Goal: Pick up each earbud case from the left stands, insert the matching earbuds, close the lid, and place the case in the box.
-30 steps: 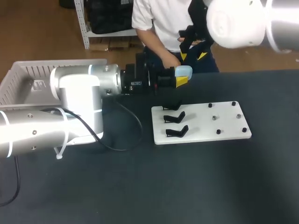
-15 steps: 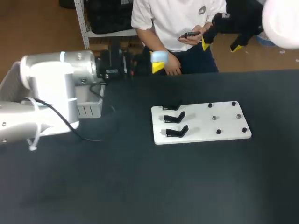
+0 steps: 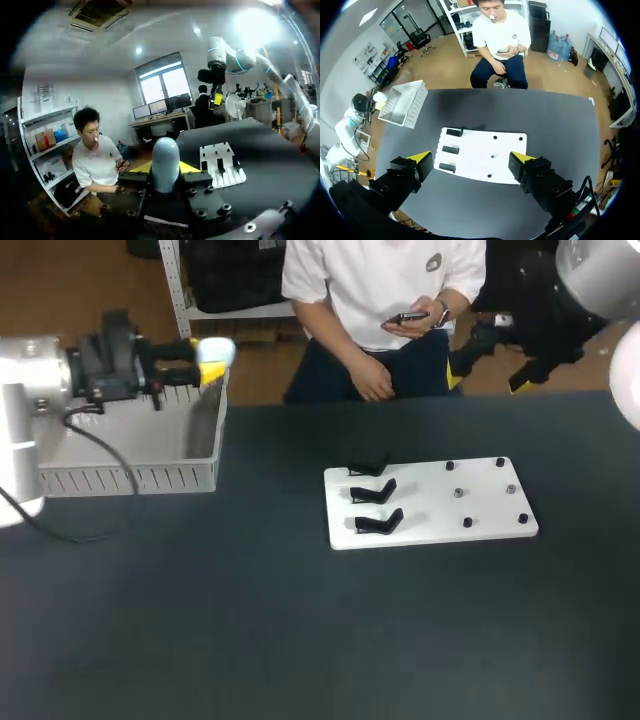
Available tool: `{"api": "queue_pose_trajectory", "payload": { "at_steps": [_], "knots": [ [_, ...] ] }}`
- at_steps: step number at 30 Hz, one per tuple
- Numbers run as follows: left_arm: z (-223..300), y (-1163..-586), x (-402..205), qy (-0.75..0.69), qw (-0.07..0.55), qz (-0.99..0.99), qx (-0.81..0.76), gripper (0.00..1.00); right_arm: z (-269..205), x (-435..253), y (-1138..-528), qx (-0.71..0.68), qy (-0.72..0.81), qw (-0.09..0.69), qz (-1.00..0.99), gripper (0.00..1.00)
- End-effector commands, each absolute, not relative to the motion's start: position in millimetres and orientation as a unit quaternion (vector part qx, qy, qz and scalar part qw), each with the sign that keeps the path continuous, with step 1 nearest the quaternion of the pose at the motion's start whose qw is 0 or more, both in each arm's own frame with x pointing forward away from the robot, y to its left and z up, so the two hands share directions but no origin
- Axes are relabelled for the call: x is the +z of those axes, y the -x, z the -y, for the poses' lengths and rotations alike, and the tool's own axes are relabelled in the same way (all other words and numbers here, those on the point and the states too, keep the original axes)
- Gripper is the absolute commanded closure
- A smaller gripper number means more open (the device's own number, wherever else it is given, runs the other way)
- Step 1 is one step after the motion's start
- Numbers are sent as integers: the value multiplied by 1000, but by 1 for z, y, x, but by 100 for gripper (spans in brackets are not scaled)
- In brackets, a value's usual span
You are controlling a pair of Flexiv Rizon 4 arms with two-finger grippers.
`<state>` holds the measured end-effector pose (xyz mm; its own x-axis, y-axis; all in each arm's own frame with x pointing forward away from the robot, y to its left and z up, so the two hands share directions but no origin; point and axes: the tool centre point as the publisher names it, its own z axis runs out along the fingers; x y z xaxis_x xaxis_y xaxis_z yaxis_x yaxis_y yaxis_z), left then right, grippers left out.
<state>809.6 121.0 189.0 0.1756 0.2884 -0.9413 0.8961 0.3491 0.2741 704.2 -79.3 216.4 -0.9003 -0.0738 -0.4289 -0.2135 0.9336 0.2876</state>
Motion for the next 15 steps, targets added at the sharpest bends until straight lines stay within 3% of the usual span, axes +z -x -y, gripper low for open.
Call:
{"api": "queue_pose_trajectory", "payload": {
  "at_steps": [1, 15],
  "knots": [
    [-159, -804, 183, -486, 583, -608, -232, 100, 83, 215, -690, 166, 55, 281, -944, 0],
    [-194, -847, 85, -464, 512, -683, -235, 100, 84, 211, -674, 146, 36, 267, -952, 0]
  ]
}}
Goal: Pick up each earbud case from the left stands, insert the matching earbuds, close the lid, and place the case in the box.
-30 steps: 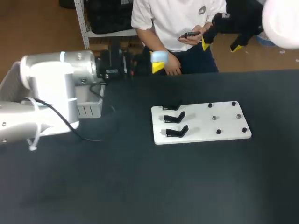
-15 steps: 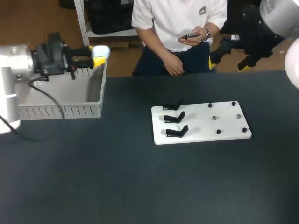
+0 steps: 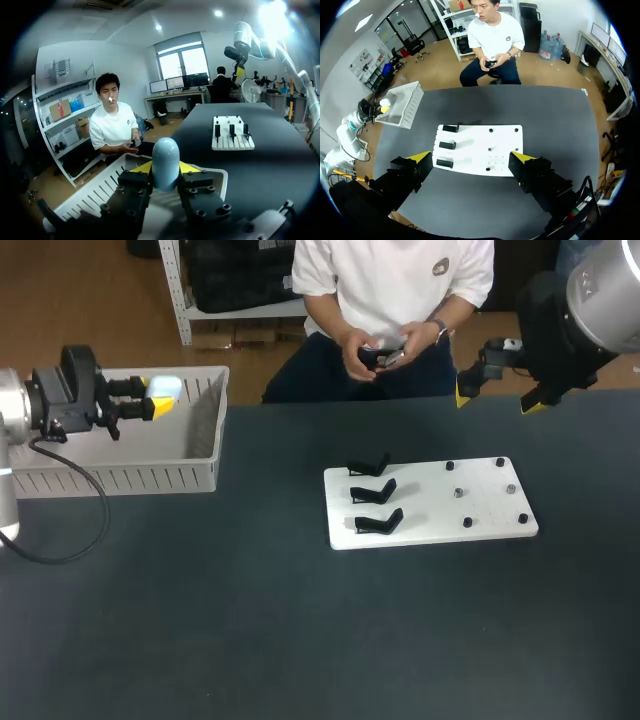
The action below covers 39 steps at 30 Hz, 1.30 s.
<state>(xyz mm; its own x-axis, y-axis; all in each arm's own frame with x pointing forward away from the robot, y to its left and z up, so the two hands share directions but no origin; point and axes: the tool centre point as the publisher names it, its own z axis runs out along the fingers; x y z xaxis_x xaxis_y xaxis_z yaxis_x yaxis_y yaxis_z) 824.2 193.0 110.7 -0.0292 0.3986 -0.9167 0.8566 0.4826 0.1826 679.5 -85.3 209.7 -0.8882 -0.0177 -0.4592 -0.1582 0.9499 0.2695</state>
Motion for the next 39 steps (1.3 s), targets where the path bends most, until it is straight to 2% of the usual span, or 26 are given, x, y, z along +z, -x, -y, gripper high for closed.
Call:
{"api": "queue_pose_trajectory", "payload": {
  "at_steps": [1, 10, 12, 14, 15, 17, 29, 39],
  "knots": [
    [-194, -848, 78, -464, 505, -688, -236, 100, 84, 211, -674, 145, 35, 268, -952, 0],
    [-204, -858, 38, -447, 486, -706, -255, 100, 79, 214, -675, 139, 38, 265, -954, 0],
    [-203, -858, 37, -445, 486, -707, -256, 96, 78, 215, -676, 140, 39, 265, -953, 0],
    [-203, -858, 37, -445, 484, -707, -260, 69, 76, 214, -677, 141, 41, 265, -953, 0],
    [-201, -858, 38, -445, 484, -707, -260, 51, 76, 214, -678, 142, 42, 266, -953, 0],
    [-201, -856, 40, -442, 488, -705, -261, 0, 75, 214, -678, 147, 44, 266, -952, 0],
    [-170, -806, 85, -438, 491, -706, -262, 0, 73, 217, -671, 197, 154, 303, -920, 0],
    [-108, -760, 108, -424, 425, -742, -299, 0, 92, 204, -666, 244, 217, 316, -891, 0]
  ]
}}
